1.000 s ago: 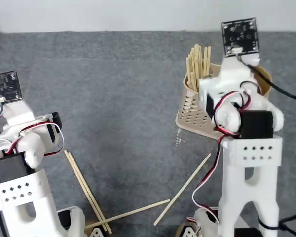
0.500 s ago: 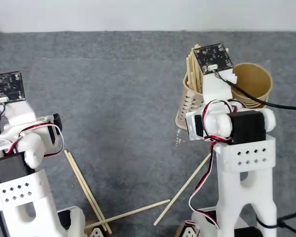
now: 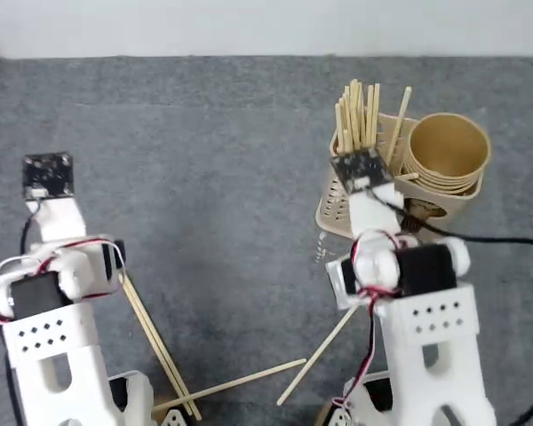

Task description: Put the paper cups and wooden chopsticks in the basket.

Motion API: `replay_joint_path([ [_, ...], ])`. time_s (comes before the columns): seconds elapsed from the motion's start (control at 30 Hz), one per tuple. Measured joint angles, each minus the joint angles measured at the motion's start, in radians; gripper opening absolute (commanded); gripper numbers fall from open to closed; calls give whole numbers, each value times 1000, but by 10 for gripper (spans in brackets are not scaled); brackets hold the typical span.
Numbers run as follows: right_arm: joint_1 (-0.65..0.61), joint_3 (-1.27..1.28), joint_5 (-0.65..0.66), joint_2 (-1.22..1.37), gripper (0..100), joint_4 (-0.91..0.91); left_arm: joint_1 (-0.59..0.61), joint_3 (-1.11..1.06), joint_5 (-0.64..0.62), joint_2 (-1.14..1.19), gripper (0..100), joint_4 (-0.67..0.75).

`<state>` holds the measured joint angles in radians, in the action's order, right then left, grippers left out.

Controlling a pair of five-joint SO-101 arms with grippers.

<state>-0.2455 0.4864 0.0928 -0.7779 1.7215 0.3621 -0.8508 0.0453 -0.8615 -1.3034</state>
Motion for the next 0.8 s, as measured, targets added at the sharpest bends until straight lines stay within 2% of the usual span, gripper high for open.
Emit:
replay_joint_path([
  [0.3, 0, 259, 2, -187, 154, -109, 0, -95, 46, 21, 177, -11],
  [0.43, 15, 284, 2, -233, 157, -109, 0, -78, 49, 169, 178, -17],
  [0.57, 94, 288, 6, -239, 158, -158, 0, -29, 71, 390, 194, -14],
  [0.8, 192, 384, 64, -241, 158, -241, 2, -2, 71, 586, 221, 80],
])
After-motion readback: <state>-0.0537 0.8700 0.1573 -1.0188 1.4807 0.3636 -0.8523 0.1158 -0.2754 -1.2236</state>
